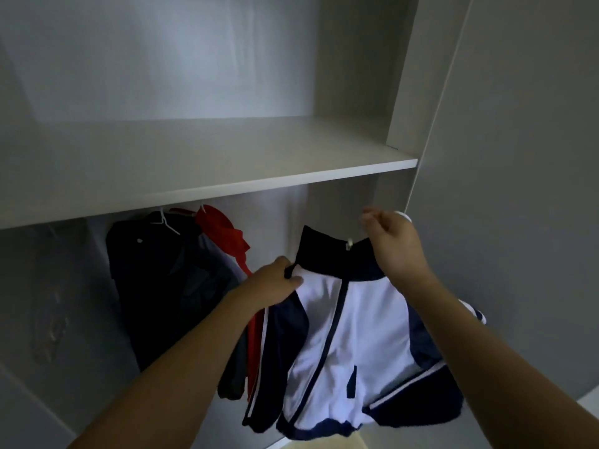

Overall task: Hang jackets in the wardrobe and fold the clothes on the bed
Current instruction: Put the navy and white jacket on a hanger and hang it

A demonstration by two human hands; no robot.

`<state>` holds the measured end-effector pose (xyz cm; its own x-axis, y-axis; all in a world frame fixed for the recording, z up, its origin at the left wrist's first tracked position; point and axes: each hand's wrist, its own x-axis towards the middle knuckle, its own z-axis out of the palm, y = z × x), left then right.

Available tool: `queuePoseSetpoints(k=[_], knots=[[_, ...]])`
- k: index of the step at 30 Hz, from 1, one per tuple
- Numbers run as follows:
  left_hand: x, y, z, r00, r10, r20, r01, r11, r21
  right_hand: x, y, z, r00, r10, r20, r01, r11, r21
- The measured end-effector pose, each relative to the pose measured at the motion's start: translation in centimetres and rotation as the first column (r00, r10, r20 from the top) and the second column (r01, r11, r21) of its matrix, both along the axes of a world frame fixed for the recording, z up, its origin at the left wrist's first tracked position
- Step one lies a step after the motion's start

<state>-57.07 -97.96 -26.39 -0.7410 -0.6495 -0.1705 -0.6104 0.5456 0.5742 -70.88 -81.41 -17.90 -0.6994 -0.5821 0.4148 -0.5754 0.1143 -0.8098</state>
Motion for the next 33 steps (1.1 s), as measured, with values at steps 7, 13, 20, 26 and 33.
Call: queuePoseSetpoints(k=[7,13,20,26,33], knots=[[2.7,0.5,-1.5,0.974,-0.202,0.098,0.187,0.973,0.138,1.9,-2.6,-0.9,0.851,0.283,0.442,-0.173,0.947,-0.272],[4.3,4.5,-4.4,0.960,-0.257,0.111,0.194,0.897,0.396,1.3,-7.2,-1.7,0.807,0.299,0.509,-0.252,0.954,-0.161],[-0.8,4.9,-6.9,0.918,0.345,-0.194,-0.171,0.788,0.592,-1.9,-12.1,-4.8,0.951,0.234,0.200,-0.303,0.823,0.480],[-6.4,0.2,-8.6,0.754,0.620,-0.217,-0.422,0.711,0.563,-3.9,-12.4,-7.8,0.964,0.217,0.154,-0.266,0.785,0.560],[-8.4,-6.2,-5.6,0.590,0.739,-0.326,-0.617,0.673,0.409,-4.9,-12.2,-7.3,0.976,0.207,0.065,-0.204,0.776,0.597]])
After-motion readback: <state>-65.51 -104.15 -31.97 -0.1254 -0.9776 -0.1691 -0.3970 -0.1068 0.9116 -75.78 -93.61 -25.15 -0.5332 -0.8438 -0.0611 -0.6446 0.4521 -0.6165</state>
